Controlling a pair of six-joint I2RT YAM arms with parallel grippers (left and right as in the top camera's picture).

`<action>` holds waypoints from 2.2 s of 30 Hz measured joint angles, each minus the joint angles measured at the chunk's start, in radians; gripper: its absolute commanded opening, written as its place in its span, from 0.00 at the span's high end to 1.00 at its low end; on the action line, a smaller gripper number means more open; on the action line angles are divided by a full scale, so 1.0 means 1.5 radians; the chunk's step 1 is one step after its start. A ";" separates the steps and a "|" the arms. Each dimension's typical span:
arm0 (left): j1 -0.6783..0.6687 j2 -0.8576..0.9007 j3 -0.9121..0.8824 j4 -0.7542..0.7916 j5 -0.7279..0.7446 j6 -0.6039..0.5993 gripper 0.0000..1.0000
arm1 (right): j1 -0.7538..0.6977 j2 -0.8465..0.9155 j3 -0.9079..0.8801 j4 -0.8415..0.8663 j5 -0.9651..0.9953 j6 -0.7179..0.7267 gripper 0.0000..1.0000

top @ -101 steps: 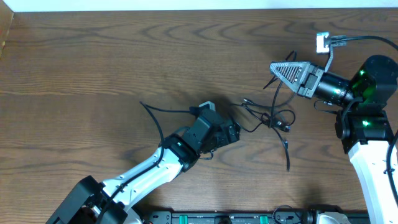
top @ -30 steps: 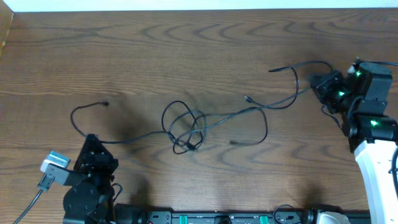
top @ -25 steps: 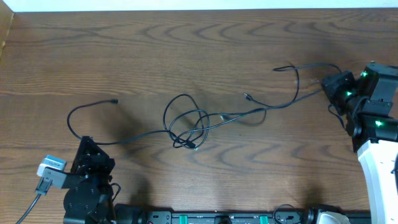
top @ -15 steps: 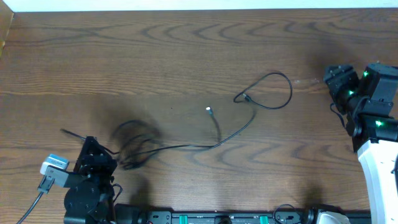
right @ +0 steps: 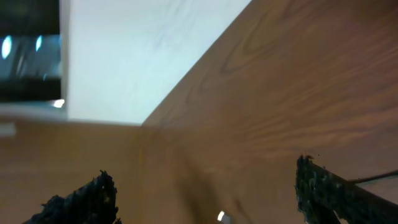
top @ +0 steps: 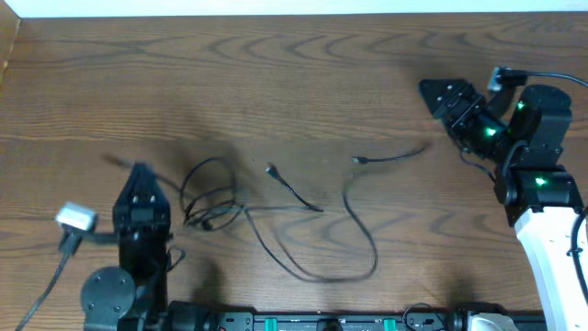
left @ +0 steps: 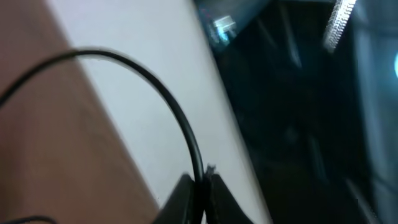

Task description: Untangle cables

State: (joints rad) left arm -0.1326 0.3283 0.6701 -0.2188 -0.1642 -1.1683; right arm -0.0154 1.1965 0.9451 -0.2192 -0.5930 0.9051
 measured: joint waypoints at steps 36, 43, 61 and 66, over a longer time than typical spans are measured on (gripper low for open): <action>-0.026 0.369 -0.004 0.772 0.463 -0.152 0.92 | 0.282 0.064 0.000 0.214 -0.155 -0.372 0.15; -0.028 0.369 -0.004 0.772 0.420 -0.161 0.92 | 0.336 0.125 0.000 0.260 -0.166 -0.374 0.21; -0.029 0.381 -0.004 0.717 0.379 -0.164 0.92 | 0.431 0.187 0.000 0.294 -0.204 -0.374 0.31; -0.029 0.387 -0.004 0.717 0.379 -0.164 0.92 | 0.462 0.214 0.000 0.294 -0.155 -0.374 0.32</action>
State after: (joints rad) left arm -0.1761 0.9081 0.6636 0.8566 0.4046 -1.4143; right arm 0.6769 1.5177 0.9451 0.2218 -0.8253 0.3443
